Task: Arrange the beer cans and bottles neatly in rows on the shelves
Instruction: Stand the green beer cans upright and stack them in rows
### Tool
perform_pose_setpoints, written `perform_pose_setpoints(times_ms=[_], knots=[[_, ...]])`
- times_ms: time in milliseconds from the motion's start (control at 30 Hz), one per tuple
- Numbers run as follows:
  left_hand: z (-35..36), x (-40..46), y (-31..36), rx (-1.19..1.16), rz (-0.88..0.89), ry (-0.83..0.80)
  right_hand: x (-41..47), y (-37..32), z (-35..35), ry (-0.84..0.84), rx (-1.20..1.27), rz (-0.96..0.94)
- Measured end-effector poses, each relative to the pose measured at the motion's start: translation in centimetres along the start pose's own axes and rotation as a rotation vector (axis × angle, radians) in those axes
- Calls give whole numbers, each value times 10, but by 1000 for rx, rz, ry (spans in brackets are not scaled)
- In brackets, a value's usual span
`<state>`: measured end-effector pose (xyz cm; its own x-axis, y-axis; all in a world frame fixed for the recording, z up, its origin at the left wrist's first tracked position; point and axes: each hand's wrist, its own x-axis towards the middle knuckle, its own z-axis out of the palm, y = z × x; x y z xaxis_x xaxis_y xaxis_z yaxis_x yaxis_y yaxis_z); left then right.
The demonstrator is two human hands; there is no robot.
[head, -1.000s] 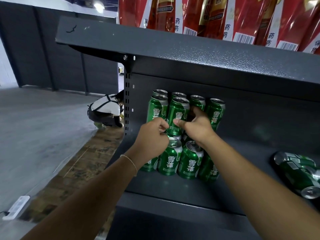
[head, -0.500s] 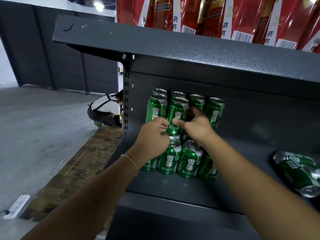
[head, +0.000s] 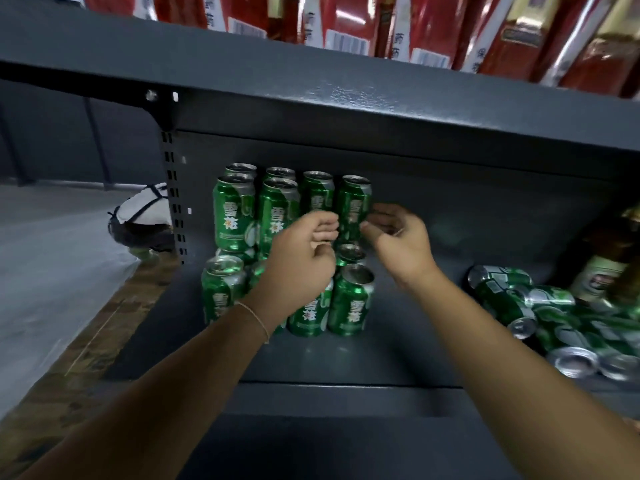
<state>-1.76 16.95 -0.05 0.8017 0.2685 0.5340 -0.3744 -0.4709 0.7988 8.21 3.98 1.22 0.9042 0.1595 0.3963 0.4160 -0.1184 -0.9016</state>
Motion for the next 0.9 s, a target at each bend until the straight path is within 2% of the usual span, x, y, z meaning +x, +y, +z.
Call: perform_pose_setpoints(times_ms=[300,367,467,567,700,900], knots=[[101,6,28,-70,1,-165,9,33,-109,91,-148,82],[122,6,33,-71,-26,-198,14,46,-135,98,-362,130],[152,6,38,-68,-101,-254,13,63,-176,18,-879,210],[180,4,35,-41,-171,-295,8,78,-208,-21,-1168,258],[214,0,31,-2,-194,-329,11,99,-229,-86,-1332,335],[254,-5,33,41,-195,-357,14,119,-234,-183,-1413,406]])
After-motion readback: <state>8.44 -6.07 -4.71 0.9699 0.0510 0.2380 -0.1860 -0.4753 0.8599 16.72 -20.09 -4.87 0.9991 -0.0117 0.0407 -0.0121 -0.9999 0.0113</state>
